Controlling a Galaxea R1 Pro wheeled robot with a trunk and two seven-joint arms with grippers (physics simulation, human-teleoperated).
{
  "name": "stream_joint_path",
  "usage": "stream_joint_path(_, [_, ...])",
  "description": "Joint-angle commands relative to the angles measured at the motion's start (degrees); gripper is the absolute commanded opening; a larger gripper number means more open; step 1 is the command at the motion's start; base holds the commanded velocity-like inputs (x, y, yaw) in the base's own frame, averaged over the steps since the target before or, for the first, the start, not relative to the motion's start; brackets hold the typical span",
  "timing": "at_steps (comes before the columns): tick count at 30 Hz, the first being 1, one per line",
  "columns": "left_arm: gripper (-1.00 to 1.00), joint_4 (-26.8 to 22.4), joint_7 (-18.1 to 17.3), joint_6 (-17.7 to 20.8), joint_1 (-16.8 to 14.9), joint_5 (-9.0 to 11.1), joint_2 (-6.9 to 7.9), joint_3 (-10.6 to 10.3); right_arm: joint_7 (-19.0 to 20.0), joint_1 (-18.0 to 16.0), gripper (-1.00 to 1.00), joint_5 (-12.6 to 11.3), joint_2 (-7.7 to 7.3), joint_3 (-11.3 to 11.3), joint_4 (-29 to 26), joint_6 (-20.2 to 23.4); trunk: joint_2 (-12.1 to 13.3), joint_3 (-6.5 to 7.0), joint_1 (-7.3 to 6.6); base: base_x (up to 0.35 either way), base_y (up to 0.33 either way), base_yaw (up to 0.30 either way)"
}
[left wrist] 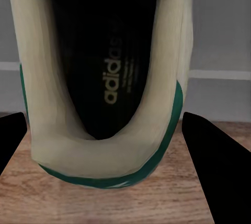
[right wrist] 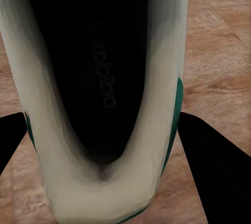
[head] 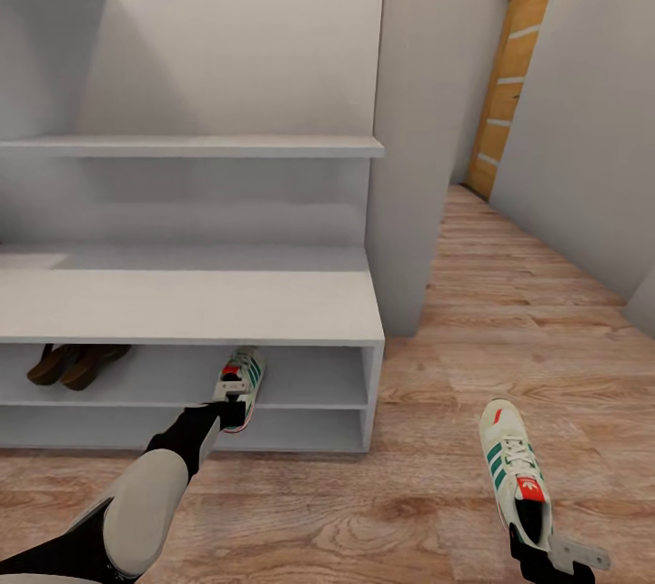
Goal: Pick up the two gym shoes and the two sandals from the corridor floor and place them onto the hallstand (shoe rack) in the corridor, making sure they are on the rack and not on the floor. Arrange them so the two gym shoes are next to each other and the two sandals are next to each other.
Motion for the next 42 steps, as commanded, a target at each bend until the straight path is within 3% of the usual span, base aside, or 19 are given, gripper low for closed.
stream_joint_path(1, [-1.00, -0.2, -0.5, 0.3, 0.0, -0.6, -0.07, 0.5, -0.1, 0.0, -1.00, 0.4, 0.01, -0.2, 0.1, -0.2, 0.0, -0.06, -0.01, 0.000, 0.000, 0.000])
stream_joint_path(24, [-1.00, -0.2, -0.4, 0.3, 0.1, -0.6, -0.09, 0.5, -0.1, 0.0, -1.00, 0.4, 0.01, -0.2, 0.1, -0.2, 0.0, -0.06, -0.01, 0.130, -0.001, 0.000])
stream_joint_path(42, [-1.00, -0.2, -0.5, -2.1, 0.1, -0.6, -0.10, 0.5, -0.1, 0.0, -1.00, 0.4, 0.01, -0.2, 0.1, -0.2, 0.0, -0.06, -0.01, 0.134, -0.107, 0.000])
